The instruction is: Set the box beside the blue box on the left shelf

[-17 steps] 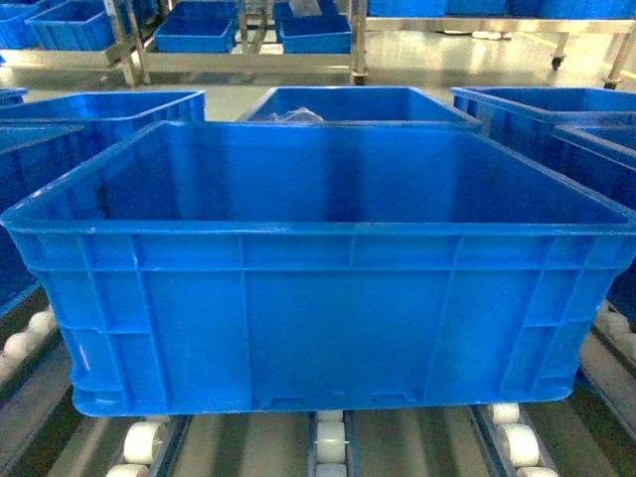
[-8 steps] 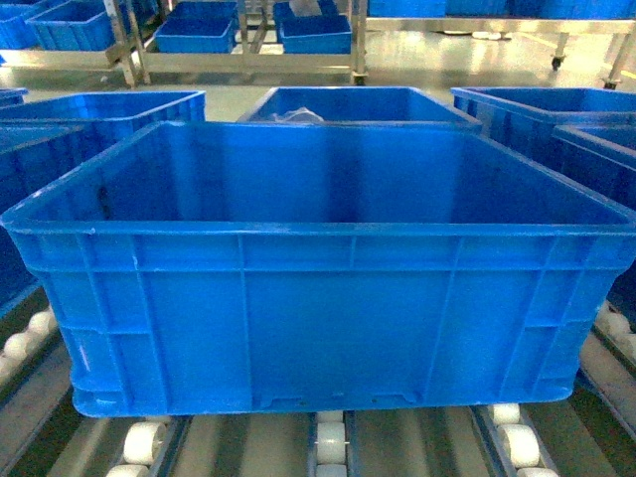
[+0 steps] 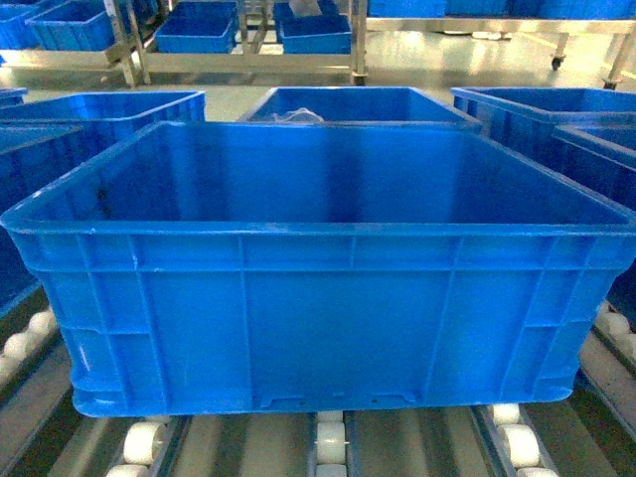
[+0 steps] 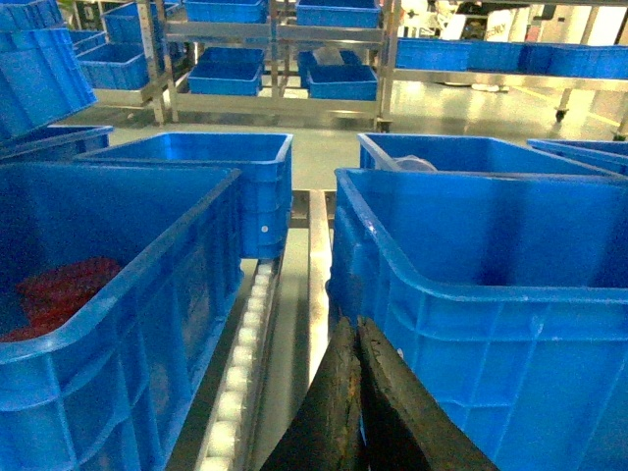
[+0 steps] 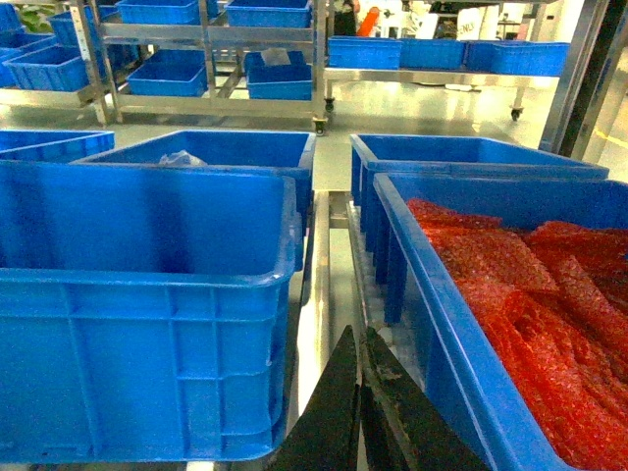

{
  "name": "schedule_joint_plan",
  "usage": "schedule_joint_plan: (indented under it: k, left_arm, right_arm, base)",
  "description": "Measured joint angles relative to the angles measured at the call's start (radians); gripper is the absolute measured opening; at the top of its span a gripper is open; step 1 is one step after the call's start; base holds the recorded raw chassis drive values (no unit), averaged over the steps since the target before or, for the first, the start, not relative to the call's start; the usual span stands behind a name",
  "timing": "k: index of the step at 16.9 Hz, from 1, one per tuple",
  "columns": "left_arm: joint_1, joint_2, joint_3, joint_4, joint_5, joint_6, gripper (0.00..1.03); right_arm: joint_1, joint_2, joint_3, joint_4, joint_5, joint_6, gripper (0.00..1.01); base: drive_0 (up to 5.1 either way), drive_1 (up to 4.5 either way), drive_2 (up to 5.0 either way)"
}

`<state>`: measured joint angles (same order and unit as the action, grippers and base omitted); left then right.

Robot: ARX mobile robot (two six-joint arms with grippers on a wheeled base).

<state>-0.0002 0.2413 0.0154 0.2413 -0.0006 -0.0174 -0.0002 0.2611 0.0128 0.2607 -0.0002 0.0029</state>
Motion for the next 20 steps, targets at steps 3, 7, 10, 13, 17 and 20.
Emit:
schedule_joint_plan:
  k: [3, 7, 10, 13, 17, 20]
  left_arm:
    - [0.000, -0.017, 0.000, -0.016, 0.000, 0.000, 0.02]
    - [0.000, -0.162, 0.001, -0.211, 0.002, 0.000, 0.02]
    - [0.000, -0.230, 0.001, -0.257, 0.003, 0.002, 0.02]
    - [0.000, -0.230, 0.001, -0.248, 0.000, 0.002, 0.21]
    - [0.000, -0.230, 0.001, -0.248, 0.000, 0.003, 0.74]
    - [0.000, -0.230, 0.001, -0.248, 0.000, 0.003, 1.00]
  right_arm:
    - [0.000, -0.019, 0.000, -0.018, 0.000, 0.000, 0.01]
    - [0.000, -0.095, 0.000, -0.098, 0.000, 0.000, 0.01]
    - [0.000, -0.256, 0.003, -0.250, 0.003, 0.000, 0.01]
    - [0.000, -0.256, 0.000, -0.266, 0.000, -0.001, 0.22]
    - [0.000, -0.256, 0.000, -0.266, 0.000, -0.001, 0.75]
    - [0.000, -0.256, 0.000, -0.266, 0.000, 0.000, 1.00]
  base:
    - [0.0, 0.00, 0.0]
    - [0.0, 0.00, 0.0]
    - [0.0, 0.00, 0.0]
    - [0.0, 0.00, 0.0]
    - [0.0, 0.00, 0.0]
    - [0.0, 0.00, 0.0]
